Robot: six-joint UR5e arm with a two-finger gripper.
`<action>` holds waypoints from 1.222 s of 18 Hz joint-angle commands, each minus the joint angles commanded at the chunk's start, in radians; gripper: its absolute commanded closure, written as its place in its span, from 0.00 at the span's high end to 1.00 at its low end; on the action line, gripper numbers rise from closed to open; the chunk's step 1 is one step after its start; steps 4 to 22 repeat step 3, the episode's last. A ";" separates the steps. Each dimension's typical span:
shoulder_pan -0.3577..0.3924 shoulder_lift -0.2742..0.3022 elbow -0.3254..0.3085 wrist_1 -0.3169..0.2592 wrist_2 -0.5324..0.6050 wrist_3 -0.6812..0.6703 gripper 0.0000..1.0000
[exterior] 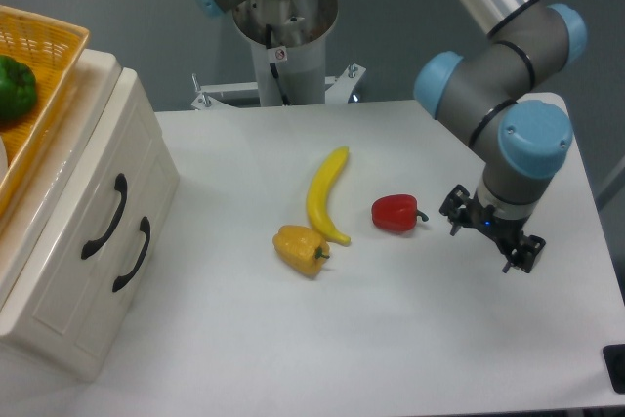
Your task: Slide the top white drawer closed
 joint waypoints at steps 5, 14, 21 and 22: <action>0.022 -0.012 0.011 0.000 -0.003 0.029 1.00; 0.022 -0.012 0.011 0.000 -0.003 0.029 1.00; 0.022 -0.012 0.011 0.000 -0.003 0.029 1.00; 0.022 -0.012 0.011 0.000 -0.003 0.029 1.00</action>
